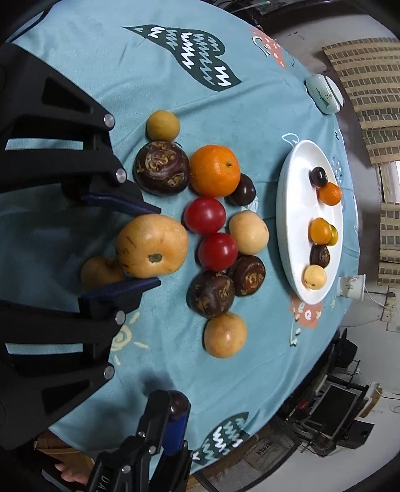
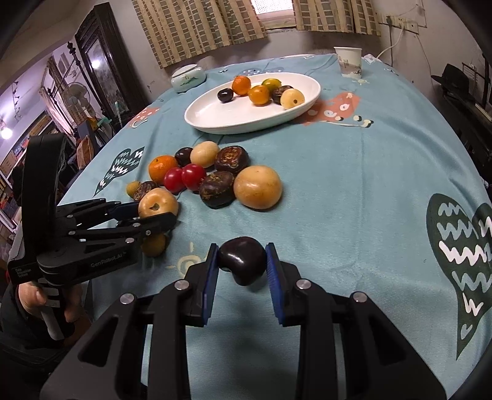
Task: Organize fruits
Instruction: 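Grasp a dark mangosteen with the right tool while the left tool grasps a pale pear, then carry the mangosteen and pale pear onto the white plate and open both tools, then grasp a small greenish pear with the right tool while the left tool grasps a mangosteen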
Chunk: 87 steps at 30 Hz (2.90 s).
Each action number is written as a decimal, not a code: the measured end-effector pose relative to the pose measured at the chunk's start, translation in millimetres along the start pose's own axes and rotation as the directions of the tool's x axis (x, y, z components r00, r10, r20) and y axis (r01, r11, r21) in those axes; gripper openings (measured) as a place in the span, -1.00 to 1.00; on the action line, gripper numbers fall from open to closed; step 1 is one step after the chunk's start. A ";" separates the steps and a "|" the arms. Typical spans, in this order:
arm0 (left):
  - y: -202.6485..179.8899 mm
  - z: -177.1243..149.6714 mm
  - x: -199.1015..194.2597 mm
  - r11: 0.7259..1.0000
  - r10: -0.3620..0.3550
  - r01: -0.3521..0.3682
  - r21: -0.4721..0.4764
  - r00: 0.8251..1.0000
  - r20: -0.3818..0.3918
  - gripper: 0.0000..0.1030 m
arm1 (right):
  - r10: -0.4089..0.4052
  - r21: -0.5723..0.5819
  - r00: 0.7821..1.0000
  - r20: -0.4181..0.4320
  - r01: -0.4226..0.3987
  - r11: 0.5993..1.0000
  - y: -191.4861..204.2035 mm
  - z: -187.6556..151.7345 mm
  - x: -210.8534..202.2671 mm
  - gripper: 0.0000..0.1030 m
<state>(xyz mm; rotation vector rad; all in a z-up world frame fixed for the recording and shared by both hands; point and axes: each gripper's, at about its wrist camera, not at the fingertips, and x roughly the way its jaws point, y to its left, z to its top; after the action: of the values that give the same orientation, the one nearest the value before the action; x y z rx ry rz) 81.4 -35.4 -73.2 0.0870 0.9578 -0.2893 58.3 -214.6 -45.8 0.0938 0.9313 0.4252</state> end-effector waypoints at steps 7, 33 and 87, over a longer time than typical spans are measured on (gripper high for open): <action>2.1 -0.9 -23.0 1.000 -0.019 0.019 -0.001 0.998 0.057 -0.22 | -0.010 -0.016 1.000 0.029 0.010 1.000 11.7 8.3 -8.8 -0.40; 72.0 181.7 31.8 0.997 0.065 -0.063 -0.051 0.997 0.044 -0.21 | -0.015 -0.180 0.999 0.039 0.022 0.983 26.3 179.2 77.6 -0.40; 56.7 -20.7 -70.9 0.980 0.130 -0.104 -0.169 0.979 0.154 0.91 | -0.162 -0.108 0.982 0.100 0.173 0.979 63.7 11.3 -10.4 0.87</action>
<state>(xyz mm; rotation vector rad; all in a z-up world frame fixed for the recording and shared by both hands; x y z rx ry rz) 42.7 37.7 -30.3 -0.0273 0.8047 -0.1077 41.8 -159.3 -14.7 -0.0707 0.8164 0.3149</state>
